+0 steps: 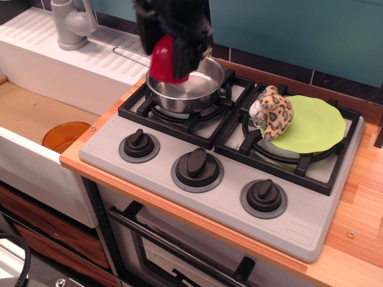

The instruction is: Put stuffedcheeta on plate and sweetpotato in pot or pan on stove

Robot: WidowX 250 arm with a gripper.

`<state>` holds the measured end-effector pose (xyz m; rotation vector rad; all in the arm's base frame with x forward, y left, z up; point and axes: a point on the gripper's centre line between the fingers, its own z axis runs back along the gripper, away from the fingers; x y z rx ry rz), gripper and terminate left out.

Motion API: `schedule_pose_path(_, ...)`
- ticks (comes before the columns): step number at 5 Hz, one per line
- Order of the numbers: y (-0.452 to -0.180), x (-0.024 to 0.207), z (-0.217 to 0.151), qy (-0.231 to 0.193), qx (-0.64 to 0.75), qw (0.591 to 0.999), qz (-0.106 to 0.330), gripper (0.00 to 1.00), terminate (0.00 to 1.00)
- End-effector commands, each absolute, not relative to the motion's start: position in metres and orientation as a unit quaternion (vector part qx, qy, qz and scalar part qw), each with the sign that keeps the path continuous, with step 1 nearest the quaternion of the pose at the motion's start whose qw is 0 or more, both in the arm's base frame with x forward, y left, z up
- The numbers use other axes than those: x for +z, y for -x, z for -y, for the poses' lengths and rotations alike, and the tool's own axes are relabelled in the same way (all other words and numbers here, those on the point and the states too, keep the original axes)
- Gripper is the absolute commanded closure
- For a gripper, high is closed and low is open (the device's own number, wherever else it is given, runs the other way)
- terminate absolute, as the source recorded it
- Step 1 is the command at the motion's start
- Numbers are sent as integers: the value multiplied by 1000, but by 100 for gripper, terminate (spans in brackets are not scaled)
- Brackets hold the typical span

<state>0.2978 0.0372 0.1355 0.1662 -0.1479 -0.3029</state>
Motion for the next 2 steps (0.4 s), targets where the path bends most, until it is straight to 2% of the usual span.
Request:
schedule_pose_path(1,-342,151,-40,-90,-160,978,102,100,0)
schedule_pose_path(2,-349,150,-42,-97,-173,974,110,0,0)
